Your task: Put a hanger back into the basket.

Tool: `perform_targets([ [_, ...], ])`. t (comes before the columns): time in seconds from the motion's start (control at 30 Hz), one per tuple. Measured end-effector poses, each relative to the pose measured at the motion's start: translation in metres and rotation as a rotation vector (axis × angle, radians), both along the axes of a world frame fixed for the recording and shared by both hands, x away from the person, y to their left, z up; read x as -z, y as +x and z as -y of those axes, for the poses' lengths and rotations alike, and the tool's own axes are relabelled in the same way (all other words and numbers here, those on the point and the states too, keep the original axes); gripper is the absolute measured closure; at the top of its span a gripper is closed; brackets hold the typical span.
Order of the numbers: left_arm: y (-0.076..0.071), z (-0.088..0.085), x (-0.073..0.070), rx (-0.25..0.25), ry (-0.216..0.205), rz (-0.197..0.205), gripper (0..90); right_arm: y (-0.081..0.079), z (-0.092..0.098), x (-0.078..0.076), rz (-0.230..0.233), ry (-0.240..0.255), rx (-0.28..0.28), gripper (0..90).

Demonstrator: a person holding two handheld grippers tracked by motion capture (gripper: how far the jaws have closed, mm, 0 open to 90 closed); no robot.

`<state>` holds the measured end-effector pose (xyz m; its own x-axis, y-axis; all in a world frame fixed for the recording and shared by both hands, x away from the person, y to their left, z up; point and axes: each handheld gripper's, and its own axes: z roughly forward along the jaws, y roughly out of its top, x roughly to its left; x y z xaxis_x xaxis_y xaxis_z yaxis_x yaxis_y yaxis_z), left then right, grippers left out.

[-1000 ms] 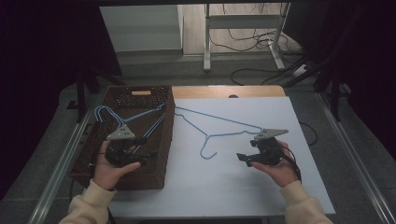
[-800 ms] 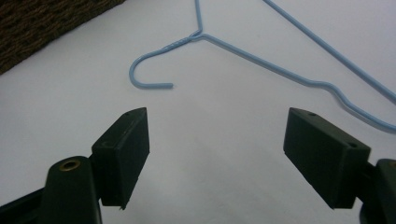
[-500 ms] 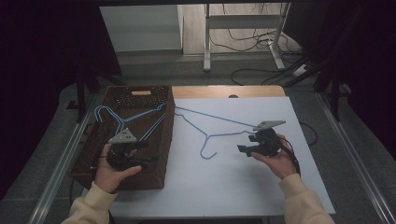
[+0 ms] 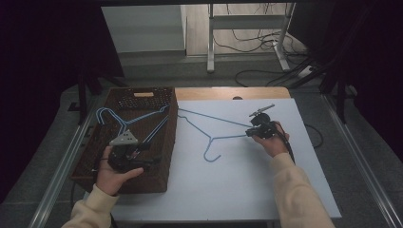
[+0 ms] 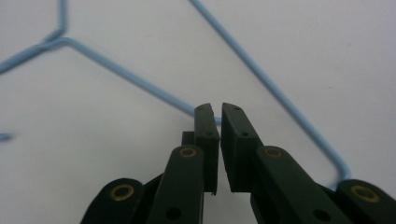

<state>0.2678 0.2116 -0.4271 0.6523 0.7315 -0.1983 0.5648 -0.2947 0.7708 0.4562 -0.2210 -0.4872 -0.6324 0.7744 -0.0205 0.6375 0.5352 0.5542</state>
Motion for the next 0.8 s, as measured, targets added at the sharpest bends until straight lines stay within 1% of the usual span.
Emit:
perform_targets([
  [0.07, 0.000, 0.000, 0.000, -0.001, -0.002, 0.001, 27.8, 0.005, 0.002, 0.002, 0.004, 0.000, 0.011, 89.5],
  [0.17, 0.001, 0.001, 0.000, -0.001, 0.000, 0.002, 27.9, 0.015, 0.004, 0.004, 0.010, -0.017, 0.025, 90.0],
  [0.23, 0.001, 0.001, 0.000, 0.000, 0.002, 0.001, 27.9, 0.021, 0.004, 0.007, 0.003, -0.026, 0.035, 90.0],
  [0.37, 0.001, 0.001, 0.001, 0.000, 0.004, -0.002, 27.8, 0.030, 0.006, 0.014, -0.027, -0.055, 0.053, 90.0],
  [0.43, 0.002, 0.000, 0.001, 0.000, 0.003, -0.005, 27.8, 0.032, 0.008, 0.015, -0.039, -0.043, 0.062, 90.0],
  [0.5, 0.002, 0.000, 0.002, -0.001, 0.003, -0.008, 27.9, 0.031, 0.009, 0.015, -0.043, -0.052, 0.062, 90.0],
  [0.6, 0.001, -0.001, 0.002, -0.001, 0.004, -0.008, 27.9, 0.026, 0.011, 0.013, -0.071, -0.065, 0.048, 90.0],
  [0.8, -0.001, -0.003, 0.000, -0.007, 0.000, -0.006, 27.8, 0.006, 0.026, 0.009, -0.115, -0.095, 0.025, 90.0],
])
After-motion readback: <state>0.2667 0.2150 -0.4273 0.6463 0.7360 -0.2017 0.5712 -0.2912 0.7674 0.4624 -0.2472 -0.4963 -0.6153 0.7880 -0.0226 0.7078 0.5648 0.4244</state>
